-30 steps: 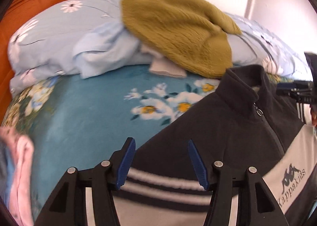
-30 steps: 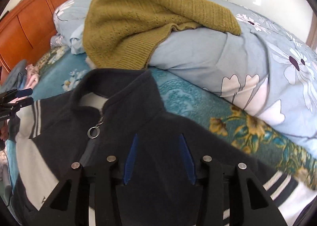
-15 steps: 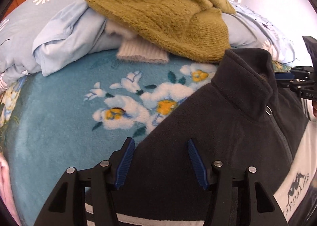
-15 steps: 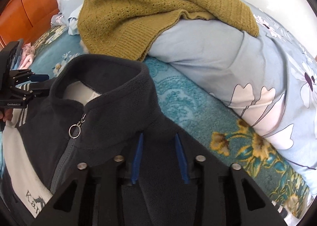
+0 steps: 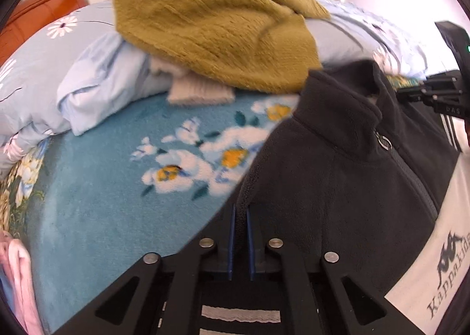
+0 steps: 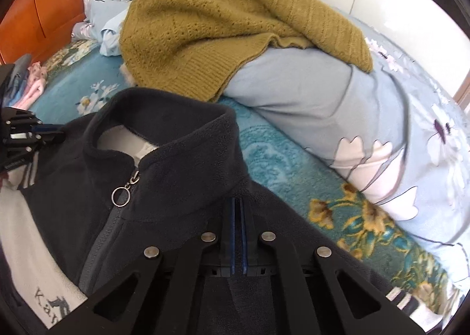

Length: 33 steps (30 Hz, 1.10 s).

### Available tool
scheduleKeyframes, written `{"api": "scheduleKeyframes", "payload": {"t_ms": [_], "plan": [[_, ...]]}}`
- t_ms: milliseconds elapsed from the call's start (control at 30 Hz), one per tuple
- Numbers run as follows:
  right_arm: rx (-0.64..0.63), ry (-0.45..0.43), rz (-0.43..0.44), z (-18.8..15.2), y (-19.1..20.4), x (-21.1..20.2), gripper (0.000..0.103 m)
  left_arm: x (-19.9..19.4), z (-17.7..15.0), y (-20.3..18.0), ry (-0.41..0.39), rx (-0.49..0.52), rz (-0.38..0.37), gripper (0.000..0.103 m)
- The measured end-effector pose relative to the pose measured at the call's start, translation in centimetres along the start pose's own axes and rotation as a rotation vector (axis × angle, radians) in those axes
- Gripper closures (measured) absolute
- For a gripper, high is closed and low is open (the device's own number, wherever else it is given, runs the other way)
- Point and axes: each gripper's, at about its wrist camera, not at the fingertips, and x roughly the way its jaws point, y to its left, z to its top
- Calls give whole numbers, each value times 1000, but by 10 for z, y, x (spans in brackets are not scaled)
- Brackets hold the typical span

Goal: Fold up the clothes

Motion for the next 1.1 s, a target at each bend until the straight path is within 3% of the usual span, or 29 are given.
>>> {"api": "scheduleKeyframes", "payload": {"t_ms": [167, 267, 400, 467, 567, 600, 633, 667, 733, 933, 1067, 1100], "plan": [[7, -25, -66, 16, -1, 4, 101, -7, 20, 11, -37, -67, 50, 96], [51, -36, -135, 30, -3, 18, 103, 0, 21, 17, -13, -104, 71, 96], [140, -16, -13, 28, -20, 22, 103, 11, 18, 16, 39, -109, 83, 96], [114, -9, 80, 23, -15, 17, 103, 12, 17, 15, 47, -98, 80, 96], [26, -3, 93, 20, -2, 10, 102, 15, 16, 15, 61, -91, 79, 93], [-5, -1, 96, 19, 2, 8, 97, 16, 15, 14, 64, -92, 78, 93], [-22, 3, 97, 17, 3, 7, 80, 16, 14, 14, 67, -91, 76, 93], [-38, 7, 98, 16, 5, 7, 56, 16, 13, 13, 68, -86, 77, 93], [-48, 22, 96, 14, 6, 13, 46, 15, 12, 12, 70, -75, 81, 93], [-41, 62, 73, 7, 12, 29, 48, 14, 12, 9, 70, -55, 89, 93], [-14, 64, 74, 5, 17, 29, 82, 12, 12, 9, 58, -56, 69, 96], [-10, 60, 63, 5, 18, 28, 85, 11, 11, 6, 50, -55, 69, 96]]}}
